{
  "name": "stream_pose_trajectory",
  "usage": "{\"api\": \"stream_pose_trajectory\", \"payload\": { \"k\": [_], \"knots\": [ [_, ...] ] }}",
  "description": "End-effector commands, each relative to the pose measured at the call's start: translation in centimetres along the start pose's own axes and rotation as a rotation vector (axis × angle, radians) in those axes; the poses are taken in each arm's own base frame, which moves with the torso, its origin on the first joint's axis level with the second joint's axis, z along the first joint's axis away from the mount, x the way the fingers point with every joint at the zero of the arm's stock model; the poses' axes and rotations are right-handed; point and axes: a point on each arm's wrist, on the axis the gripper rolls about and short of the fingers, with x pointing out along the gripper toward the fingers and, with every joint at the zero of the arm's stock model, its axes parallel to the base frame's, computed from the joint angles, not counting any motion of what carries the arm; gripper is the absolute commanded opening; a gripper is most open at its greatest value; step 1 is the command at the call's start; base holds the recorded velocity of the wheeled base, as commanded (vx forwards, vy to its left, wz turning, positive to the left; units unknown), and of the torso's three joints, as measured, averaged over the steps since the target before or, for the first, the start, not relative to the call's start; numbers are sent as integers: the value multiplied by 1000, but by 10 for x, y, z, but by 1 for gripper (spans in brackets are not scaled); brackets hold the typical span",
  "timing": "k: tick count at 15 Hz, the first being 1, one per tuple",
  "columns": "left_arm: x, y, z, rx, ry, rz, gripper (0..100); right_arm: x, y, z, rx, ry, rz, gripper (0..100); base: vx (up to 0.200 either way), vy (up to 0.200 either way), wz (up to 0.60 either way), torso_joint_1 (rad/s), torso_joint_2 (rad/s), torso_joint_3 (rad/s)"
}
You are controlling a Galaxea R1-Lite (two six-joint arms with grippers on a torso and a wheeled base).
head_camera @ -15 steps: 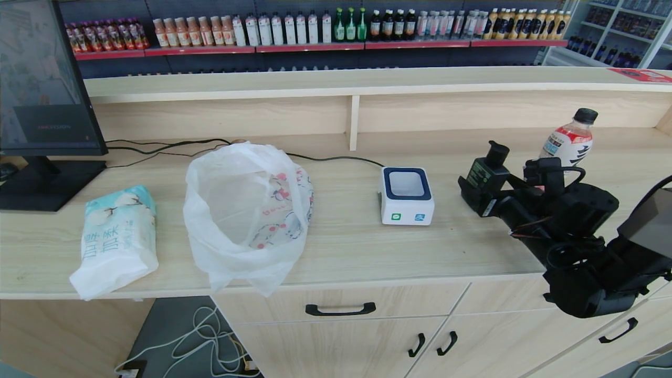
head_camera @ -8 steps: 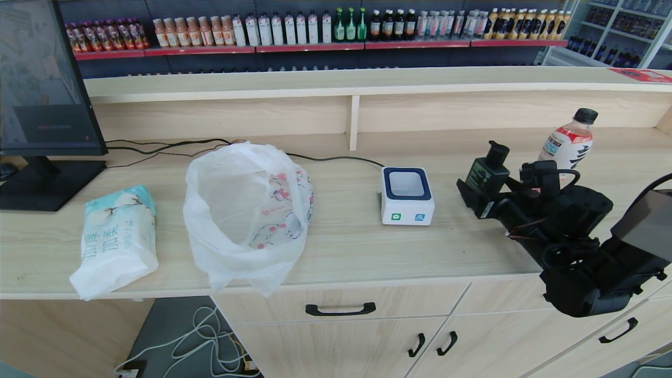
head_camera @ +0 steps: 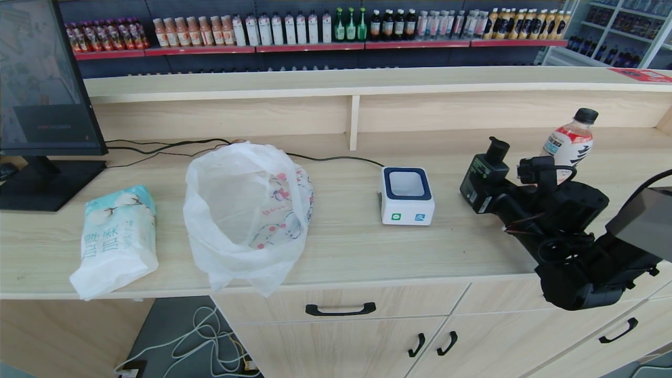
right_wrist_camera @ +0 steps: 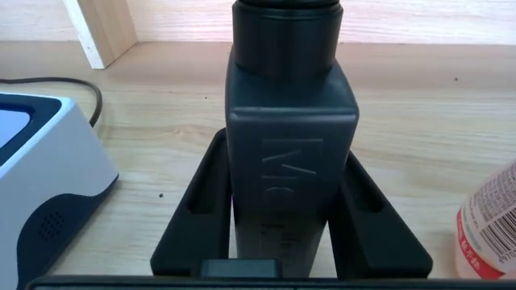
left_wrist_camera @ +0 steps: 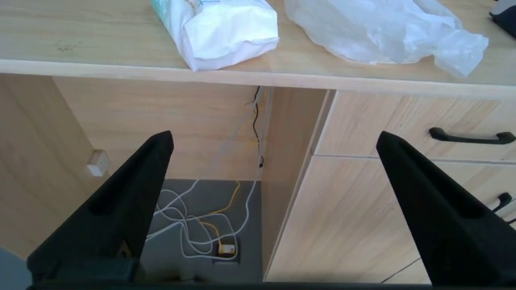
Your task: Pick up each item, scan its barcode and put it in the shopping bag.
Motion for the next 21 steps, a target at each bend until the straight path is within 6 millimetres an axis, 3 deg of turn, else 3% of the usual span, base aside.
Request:
{"api": "stream_pose_trajectory", "payload": {
  "k": [1, 5, 12, 15, 21],
  "knots": [
    [0, 0, 0, 0, 0, 0, 100, 1, 0, 2, 0, -9, 1, 0, 0, 0, 0, 0, 0, 0],
    [0, 0, 0, 0, 0, 0, 100, 3, 0, 9, -1, -34, 0, 0, 0, 0, 0, 0, 0, 0],
    [0, 0, 0, 0, 0, 0, 100, -10, 1, 35, -3, -69, 2, 0, 0, 0, 0, 0, 0, 0],
    [0, 0, 0, 0, 0, 0, 100, -24, 9, 56, 3, -98, 24, 0, 0, 0, 0, 0, 0, 0],
    [0, 0, 0, 0, -2, 0, 100, -66, 44, 102, 42, -169, 137, 0, 0, 0, 0, 0, 0, 0]
  ]
}}
